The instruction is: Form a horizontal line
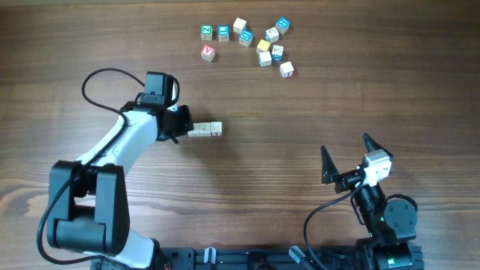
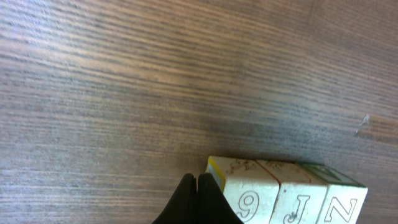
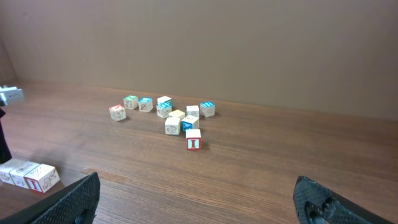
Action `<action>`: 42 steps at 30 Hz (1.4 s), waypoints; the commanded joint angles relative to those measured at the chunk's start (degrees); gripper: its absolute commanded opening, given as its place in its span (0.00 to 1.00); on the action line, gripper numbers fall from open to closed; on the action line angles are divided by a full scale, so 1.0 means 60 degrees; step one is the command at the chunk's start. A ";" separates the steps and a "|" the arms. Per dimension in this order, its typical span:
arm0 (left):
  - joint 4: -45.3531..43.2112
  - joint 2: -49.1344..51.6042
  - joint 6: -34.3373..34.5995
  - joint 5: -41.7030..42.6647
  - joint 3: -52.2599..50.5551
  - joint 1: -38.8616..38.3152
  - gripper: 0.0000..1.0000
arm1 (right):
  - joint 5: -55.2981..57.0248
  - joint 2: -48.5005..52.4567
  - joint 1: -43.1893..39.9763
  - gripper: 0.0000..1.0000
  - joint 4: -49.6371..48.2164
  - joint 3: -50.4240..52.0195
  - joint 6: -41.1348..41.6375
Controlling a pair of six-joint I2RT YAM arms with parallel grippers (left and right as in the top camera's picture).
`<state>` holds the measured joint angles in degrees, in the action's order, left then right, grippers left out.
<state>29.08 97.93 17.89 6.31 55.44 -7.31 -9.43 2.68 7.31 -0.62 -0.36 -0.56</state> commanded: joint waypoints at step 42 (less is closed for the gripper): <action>-0.0175 0.0073 0.1599 -0.2138 -0.0062 0.2936 1.00 | -0.0127 -0.0040 -0.0044 1.00 -0.0062 0.0007 0.0849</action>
<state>28.03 97.93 26.92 -6.00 55.44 9.93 -9.41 2.68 7.33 -0.64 -0.36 0.30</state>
